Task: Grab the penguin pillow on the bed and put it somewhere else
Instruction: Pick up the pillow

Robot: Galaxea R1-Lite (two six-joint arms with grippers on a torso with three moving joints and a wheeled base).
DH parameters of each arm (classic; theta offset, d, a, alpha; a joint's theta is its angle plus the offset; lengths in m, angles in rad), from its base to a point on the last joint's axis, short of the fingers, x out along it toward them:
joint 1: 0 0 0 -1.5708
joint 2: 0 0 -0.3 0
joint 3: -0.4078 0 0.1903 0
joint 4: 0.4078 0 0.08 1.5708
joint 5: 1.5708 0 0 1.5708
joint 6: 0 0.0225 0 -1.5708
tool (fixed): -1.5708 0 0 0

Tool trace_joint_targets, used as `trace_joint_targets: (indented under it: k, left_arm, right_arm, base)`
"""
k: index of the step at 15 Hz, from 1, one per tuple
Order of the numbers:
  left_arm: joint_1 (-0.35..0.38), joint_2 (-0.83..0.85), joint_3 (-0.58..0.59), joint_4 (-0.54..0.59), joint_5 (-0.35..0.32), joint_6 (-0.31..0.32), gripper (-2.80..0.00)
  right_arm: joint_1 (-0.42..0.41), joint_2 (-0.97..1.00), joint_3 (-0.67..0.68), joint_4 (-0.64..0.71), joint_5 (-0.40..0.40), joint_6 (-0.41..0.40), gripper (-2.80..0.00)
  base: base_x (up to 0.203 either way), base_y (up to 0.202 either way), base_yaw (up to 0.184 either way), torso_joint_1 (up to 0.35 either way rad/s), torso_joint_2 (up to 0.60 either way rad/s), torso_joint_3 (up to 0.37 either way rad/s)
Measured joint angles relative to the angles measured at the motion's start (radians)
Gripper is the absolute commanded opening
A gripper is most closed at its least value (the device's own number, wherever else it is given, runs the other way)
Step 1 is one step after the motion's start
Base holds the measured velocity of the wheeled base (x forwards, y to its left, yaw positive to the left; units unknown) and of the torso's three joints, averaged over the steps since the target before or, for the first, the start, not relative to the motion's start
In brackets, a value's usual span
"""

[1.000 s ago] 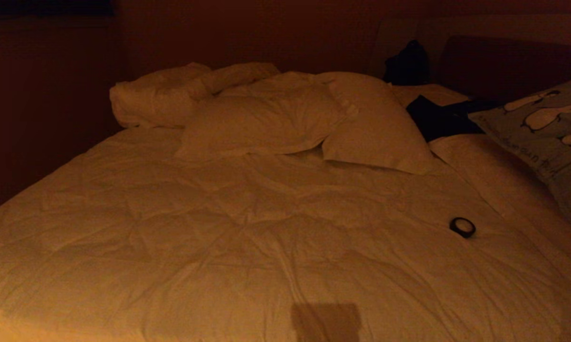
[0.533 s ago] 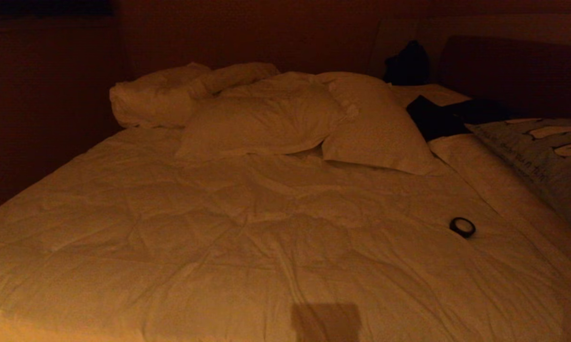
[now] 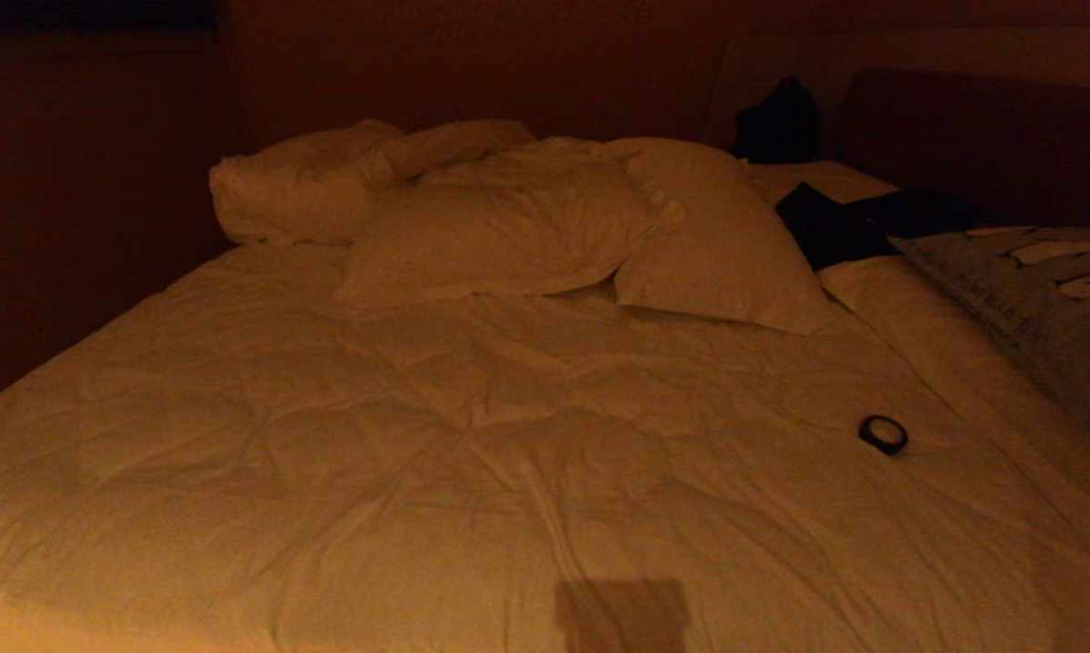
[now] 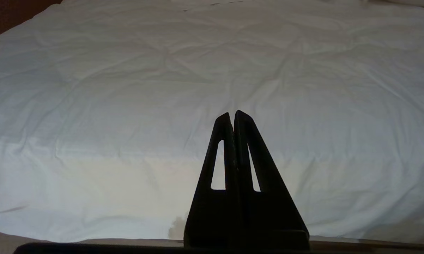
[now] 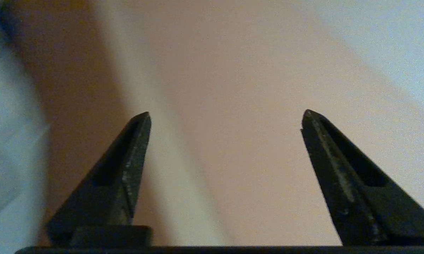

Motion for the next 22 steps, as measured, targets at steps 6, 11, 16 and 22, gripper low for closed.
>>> trace_joint_targets:
  k: [6, 11, 16, 22]
  left_arm:
    - [0.0, 0.0, 0.0, 0.0, 0.0, 0.001, -2.8]
    - [0.0, 0.0, 0.0, 0.0, 0.0, 0.0, -2.8]
    - [0.0, 0.0, 0.0, 0.0, 0.0, 0.001, -2.8]
    - [0.0, 0.0, 0.0, 0.0, 0.0, 0.0, -2.8]
  right_arm:
    - [0.187, -0.065, -0.318, 0.24, -0.214, 0.118, -2.8]
    - [0.218, 0.132, -0.632, 0.491, -0.5, 0.319, -2.8]
    - [0.232, 0.279, -0.768, 0.633, -0.776, 0.582, -2.8]
    - [0.256, 0.279, -0.773, 0.7, -1.042, 0.908, -2.8]
  base:
    - [0.0, 0.0, 0.0, 0.0, 0.0, 0.0]
    - [0.0, 0.0, 0.0, 0.0, 0.0, 0.0]
    - [0.0, 0.0, 0.0, 0.0, 0.0, 0.0]
    - [0.0, 0.0, 0.0, 0.0, 0.0, 0.0]
